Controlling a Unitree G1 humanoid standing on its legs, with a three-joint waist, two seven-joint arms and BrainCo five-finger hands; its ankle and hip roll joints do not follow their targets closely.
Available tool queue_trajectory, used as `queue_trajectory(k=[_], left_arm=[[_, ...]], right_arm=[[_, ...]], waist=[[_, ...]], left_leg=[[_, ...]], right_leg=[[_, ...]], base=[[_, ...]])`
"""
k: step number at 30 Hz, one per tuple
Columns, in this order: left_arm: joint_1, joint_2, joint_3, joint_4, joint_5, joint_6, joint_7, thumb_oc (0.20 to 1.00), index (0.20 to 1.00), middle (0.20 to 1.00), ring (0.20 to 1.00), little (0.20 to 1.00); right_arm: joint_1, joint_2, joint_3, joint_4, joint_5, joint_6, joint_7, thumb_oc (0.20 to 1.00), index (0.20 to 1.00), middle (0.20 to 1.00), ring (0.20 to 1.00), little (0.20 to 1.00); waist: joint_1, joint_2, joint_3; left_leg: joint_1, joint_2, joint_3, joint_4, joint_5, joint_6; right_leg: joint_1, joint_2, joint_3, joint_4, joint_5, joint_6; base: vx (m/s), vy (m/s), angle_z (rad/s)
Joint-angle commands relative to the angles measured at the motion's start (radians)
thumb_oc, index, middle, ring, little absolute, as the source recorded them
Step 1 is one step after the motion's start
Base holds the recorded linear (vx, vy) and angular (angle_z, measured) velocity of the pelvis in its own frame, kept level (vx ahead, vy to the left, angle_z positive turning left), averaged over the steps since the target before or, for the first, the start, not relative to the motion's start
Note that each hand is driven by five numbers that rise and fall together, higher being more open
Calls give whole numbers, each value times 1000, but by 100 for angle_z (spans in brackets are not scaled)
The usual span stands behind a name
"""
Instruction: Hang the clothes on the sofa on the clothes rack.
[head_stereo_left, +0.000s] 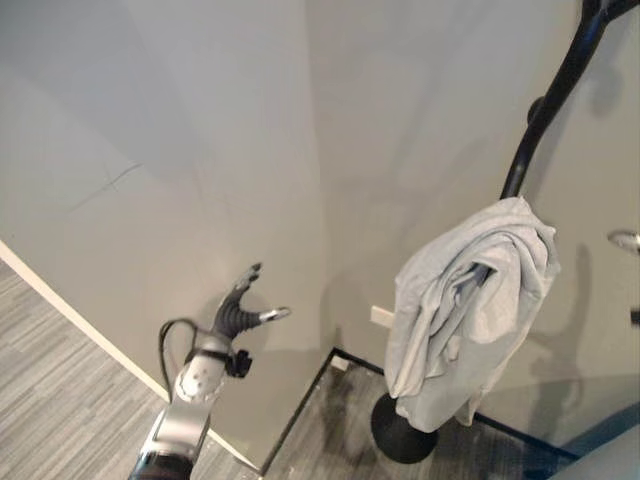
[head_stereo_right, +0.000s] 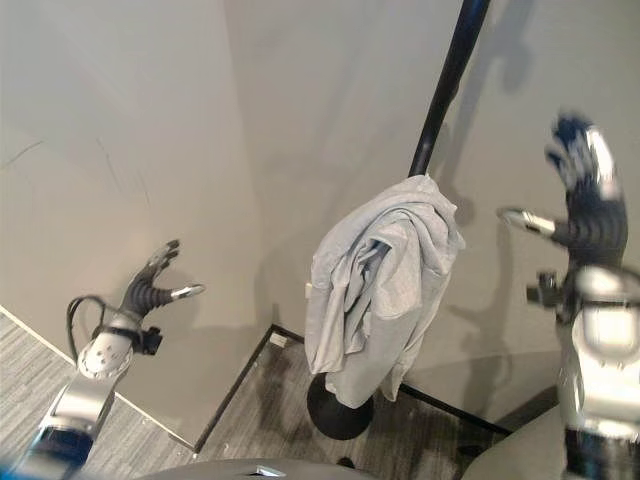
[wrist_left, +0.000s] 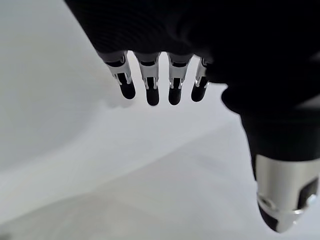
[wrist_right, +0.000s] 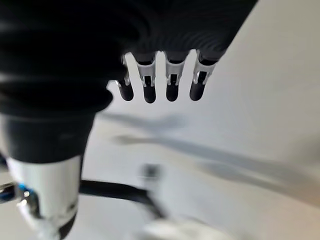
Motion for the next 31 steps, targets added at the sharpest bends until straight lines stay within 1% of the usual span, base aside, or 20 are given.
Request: queue_trajectory(k=[1, 2, 4, 7, 9, 10, 13, 14, 15, 16, 17, 18, 20, 21, 22, 24, 31], left_arm=[[-47, 27, 53, 36, -105, -22, -48, 1000, 1000, 1000, 1000, 1000], [-36, 13, 64, 65, -137, -15, -62, 1000, 1000, 1000, 1000, 1000], [-2, -5, 85, 75, -166, -15, -100, 1000, 1000, 1000, 1000, 1000], [23, -44, 98, 129, -227, -9, -125, 1000, 1000, 1000, 1000, 1000], [37, -58, 91, 173, -237, -6, -136, 1000, 1000, 1000, 1000, 1000], [39, -59, 86, 189, -240, -2, -142, 1000, 1000, 1000, 1000, 1000], [62, -66, 71, 262, -242, 10, -167, 1000, 1000, 1000, 1000, 1000], [63, -81, 28, 383, -219, 22, -161, 1000, 1000, 1000, 1000, 1000], [66, -82, 16, 408, -203, 24, -155, 1000, 1000, 1000, 1000, 1000], [64, -81, 16, 409, -203, 23, -155, 1000, 1000, 1000, 1000, 1000], [71, -86, 0, 452, -164, 25, -139, 1000, 1000, 1000, 1000, 1000], [77, -92, -9, 488, -143, 25, -119, 1000, 1000, 1000, 1000, 1000], [68, -109, -30, 601, -102, 24, -85, 1000, 1000, 1000, 1000, 1000], [68, -109, -30, 601, -102, 24, -85, 1000, 1000, 1000, 1000, 1000], [57, -127, -62, 679, -56, 24, -55, 1000, 1000, 1000, 1000, 1000], [46, -150, -91, 743, -39, 30, -48, 1000, 1000, 1000, 1000, 1000], [-4, -165, -122, 833, -20, 39, -34, 1000, 1000, 1000, 1000, 1000]], right_arm=[[-71, -16, 19, 18, 103, -2, 117, 1000, 1000, 1000, 1000, 1000], [-38, 2, 55, 36, 141, 21, 166, 1000, 1000, 1000, 1000, 1000], [12, 8, 62, 42, 129, 70, 237, 1000, 1000, 1000, 1000, 1000], [70, 16, 118, 92, 119, 119, 311, 1000, 1000, 1000, 1000, 1000], [96, 24, 168, 166, 105, 144, 335, 1000, 1000, 1000, 1000, 1000], [99, 30, 194, 209, 92, 147, 335, 1000, 1000, 1000, 1000, 1000], [139, 65, 269, 368, 7, 160, 335, 1000, 1000, 1000, 1000, 1000], [130, 164, 326, 575, -87, 119, 221, 1000, 1000, 1000, 1000, 1000], [120, 199, 326, 639, -118, 98, 168, 1000, 1000, 1000, 1000, 1000], [118, 200, 327, 642, -119, 95, 167, 1000, 1000, 1000, 1000, 1000], [103, 229, 338, 726, -213, 69, 68, 1000, 1000, 1000, 1000, 1000], [91, 257, 341, 797, -250, 65, 14, 1000, 1000, 1000, 1000, 1000], [57, 301, 352, 941, -261, 69, -55, 1000, 1000, 1000, 1000, 1000], [57, 301, 352, 942, -261, 69, -55, 1000, 1000, 1000, 1000, 1000], [30, 329, 374, 1057, -269, 75, -102, 1000, 1000, 1000, 1000, 1000], [12, 339, 403, 1156, -268, 93, -116, 1000, 1000, 1000, 1000, 1000], [-16, 340, 439, 1230, -272, 112, -121, 1000, 1000, 1000, 1000, 1000]], waist=[[1, -41, 6], [1, -40, 11], [-2, -38, 12], [-5, -38, 18], [-6, -38, 21], [-5, -38, 22], [-5, -37, 30], [-3, -30, 36], [-3, -30, 34], [-3, -31, 35], [-1, -26, 38], [0, -23, 39], [0, -20, 44], [0, -20, 44], [-2, -16, 47], [-7, -13, 51], [-13, -8, 57]], left_leg=[[34, 34, -45, 12, -76, 3], [33, 33, -44, 12, -73, 3], [31, 34, -42, 12, -71, 2], [26, 33, -39, 12, -66, 1], [22, 33, -38, 12, -61, 0], [20, 32, -39, 12, -59, 1], [18, 31, -40, 12, -56, 1], [23, 30, -44, 12, -57, 4], [19, 28, -46, 12, -54, 6], [19, 28, -46, 12, -55, 6], [22, 27, -45, 12, -56, 8], [22, 25, -47, 12, -57, 10], [23, 24, -47, 12, -56, 11], [24, 24, -47, 12, -56, 11], [25, 21, -48, 12, -58, 12], [26, 20, -47, 14, -58, 13], [28, 11, -46, 16, -62, 18]], right_leg=[[18, -87, -71, 25, -44, 78], [15, -87, -69, 26, -42, 76], [13, -86, -68, 26, -42, 77], [6, -87, -71, 27, -39, 75], [3, -88, -71, 27, -36, 74], [1, -89, -71, 28, -34, 74], [1, -91, -77, 28, -32, 73], [9, -90, -82, 29, -36, 72], [5, -92, -82, 28, -33, 72], [5, -92, -82, 28, -33, 72], [9, -91, -83, 28, -34, 72], [8, -92, -82, 29, -35, 71], [10, -91, -85, 31, -36, 71], [10, -91, -85, 31, -36, 71], [11, -91, -83, 32, -39, 69], [9, -90, -79, 37, -41, 67], [1, -92, -67, 48, -39, 67]], base=[[-31, -25, -5], [0, 0, 0], [-13, -4, -2], [-33, -7, 0], [0, 0, 0], [-33, 5, 1], [-14, 8, 3], [-9, 21, 9], [-6, 18, 8], [0, 0, 0], [-5, 20, -4], [-7, 25, -6], [-7, 11, -2], [0, 0, 0], [0, 0, 0], [0, 23, 1], [-1, 9, -1]])
